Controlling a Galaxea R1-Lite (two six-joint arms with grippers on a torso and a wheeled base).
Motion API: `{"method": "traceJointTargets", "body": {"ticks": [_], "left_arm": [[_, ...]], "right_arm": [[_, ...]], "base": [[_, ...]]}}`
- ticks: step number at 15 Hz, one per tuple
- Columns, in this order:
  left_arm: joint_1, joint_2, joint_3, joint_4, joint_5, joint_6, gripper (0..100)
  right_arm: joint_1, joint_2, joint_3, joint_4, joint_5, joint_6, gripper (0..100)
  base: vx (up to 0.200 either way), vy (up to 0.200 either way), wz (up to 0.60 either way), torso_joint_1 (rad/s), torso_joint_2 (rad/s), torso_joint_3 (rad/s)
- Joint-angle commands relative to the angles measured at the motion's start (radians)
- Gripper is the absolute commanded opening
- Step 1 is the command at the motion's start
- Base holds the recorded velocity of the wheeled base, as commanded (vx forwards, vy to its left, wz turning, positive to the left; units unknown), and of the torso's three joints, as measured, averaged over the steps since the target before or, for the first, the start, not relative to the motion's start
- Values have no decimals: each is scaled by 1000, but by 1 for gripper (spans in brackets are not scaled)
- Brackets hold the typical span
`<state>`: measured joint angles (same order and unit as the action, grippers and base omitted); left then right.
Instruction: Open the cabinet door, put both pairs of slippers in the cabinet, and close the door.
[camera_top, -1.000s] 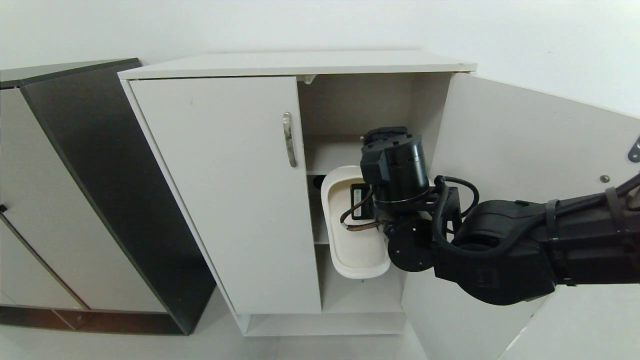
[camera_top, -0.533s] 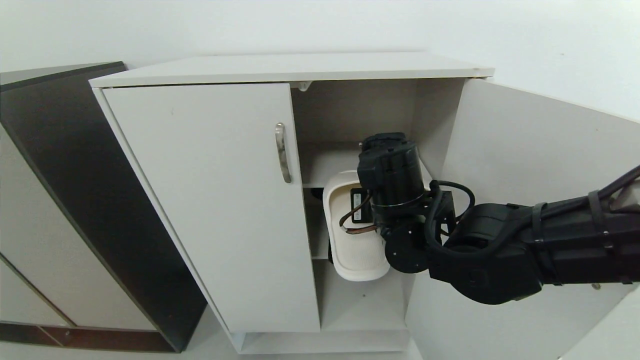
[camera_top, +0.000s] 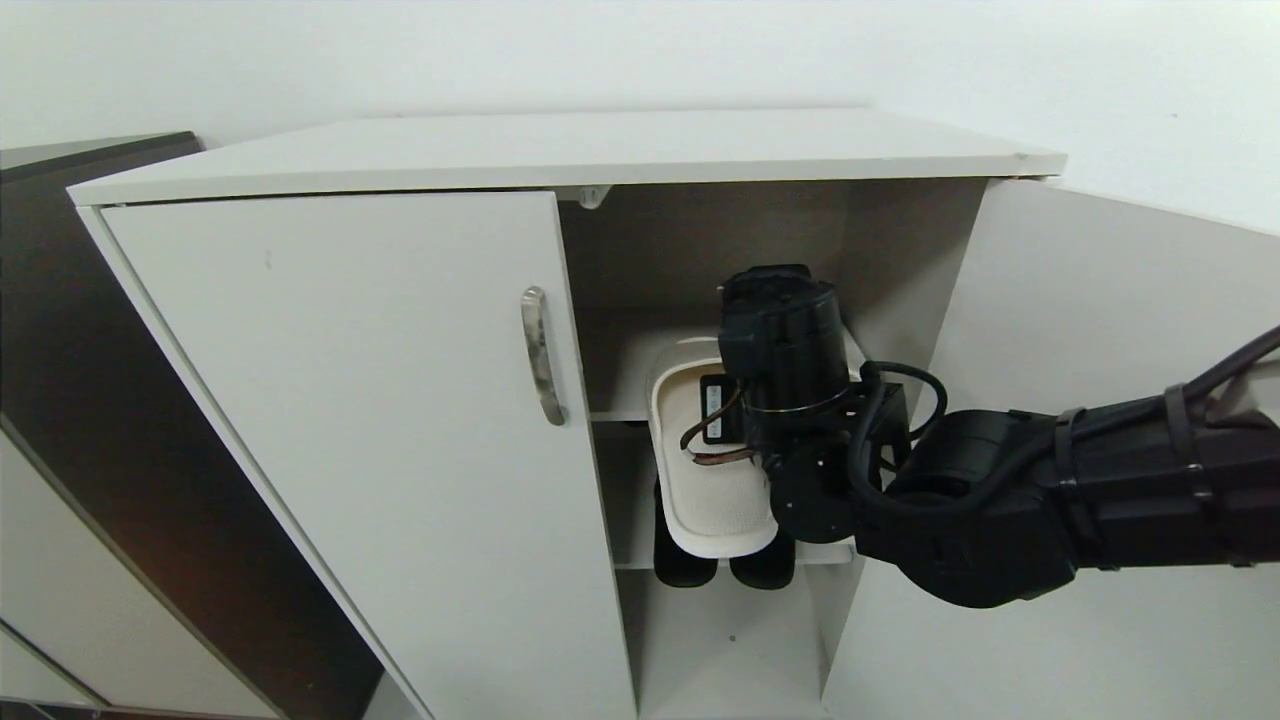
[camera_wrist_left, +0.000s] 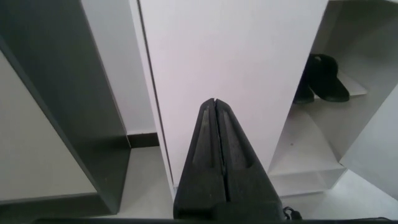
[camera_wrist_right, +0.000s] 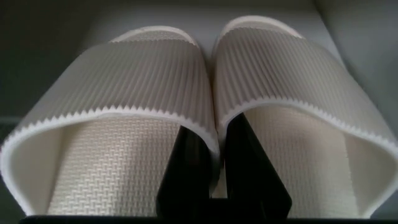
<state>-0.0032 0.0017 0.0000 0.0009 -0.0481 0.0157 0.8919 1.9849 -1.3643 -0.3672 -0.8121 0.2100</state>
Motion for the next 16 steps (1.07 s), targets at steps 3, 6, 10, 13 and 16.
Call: {"method": "traceJointTargets", "body": {"ticks": [3,6,10,13,16], "left_arm": [[0,1,0,1,1,0,0],[0,1,0,1,1,0,0],[0,1,0,1,1,0,0],[0,1,0,1,1,0,0],[0,1,0,1,1,0,0]], "right_arm": [[-36,18,-21,-1,48,-3,0],[-65,43,-65,-1,62,-35,0],[-105,109,-176,2,77,-57,0],[-133,161,-265,5,80,-95,0],[-159,213,-366,28,90,-113,0]], "base": [[0,0,0,0,0,0],[0,0,0,0,0,0],[0,0,0,0,0,0],[0,0,0,0,0,0],[0,0,0,0,0,0]]}}
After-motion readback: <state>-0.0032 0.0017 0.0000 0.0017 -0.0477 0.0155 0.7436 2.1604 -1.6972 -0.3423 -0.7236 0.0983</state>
